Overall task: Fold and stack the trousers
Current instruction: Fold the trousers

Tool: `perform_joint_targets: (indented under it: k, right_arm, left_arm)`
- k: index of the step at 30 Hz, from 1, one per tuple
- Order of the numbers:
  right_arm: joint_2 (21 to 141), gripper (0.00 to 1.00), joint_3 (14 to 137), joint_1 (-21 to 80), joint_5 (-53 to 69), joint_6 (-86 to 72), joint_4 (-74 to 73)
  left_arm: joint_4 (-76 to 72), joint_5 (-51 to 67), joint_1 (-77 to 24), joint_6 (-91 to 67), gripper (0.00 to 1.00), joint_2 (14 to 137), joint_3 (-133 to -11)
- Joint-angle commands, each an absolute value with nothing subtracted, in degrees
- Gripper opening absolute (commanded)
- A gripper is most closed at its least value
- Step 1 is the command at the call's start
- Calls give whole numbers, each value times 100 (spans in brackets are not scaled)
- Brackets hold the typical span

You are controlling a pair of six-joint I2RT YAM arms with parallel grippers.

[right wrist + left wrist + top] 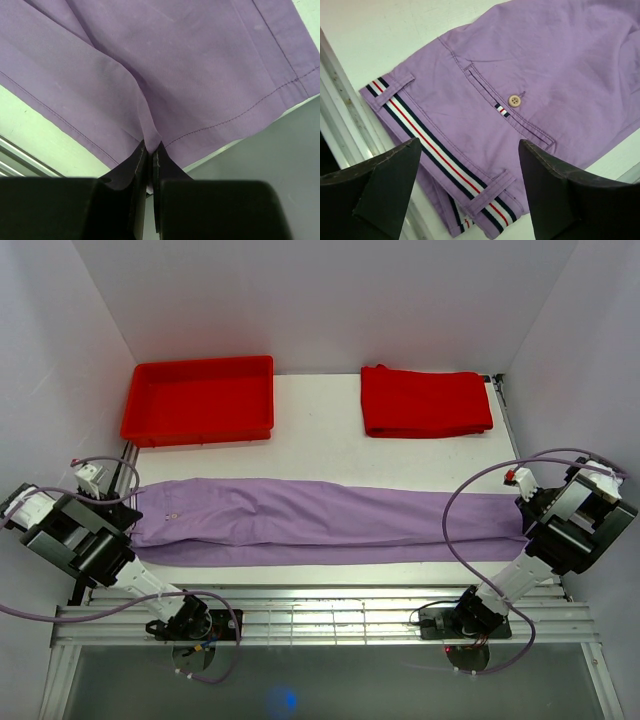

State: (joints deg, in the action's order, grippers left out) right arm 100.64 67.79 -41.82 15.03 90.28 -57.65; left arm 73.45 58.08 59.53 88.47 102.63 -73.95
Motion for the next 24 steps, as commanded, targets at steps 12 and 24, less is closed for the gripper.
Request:
perform_joint_targets:
  k: [12,24]
  right_arm:
    - [9967,8,7198,-4105,1424,8842,-5818]
    - [10028,8,7269,-4043,1318,8728,-5854]
  left_arm:
    - [8042,5028,6073,12242,87,9615,-7278]
    - [8051,4115,6179,13710,86,8869,-6513]
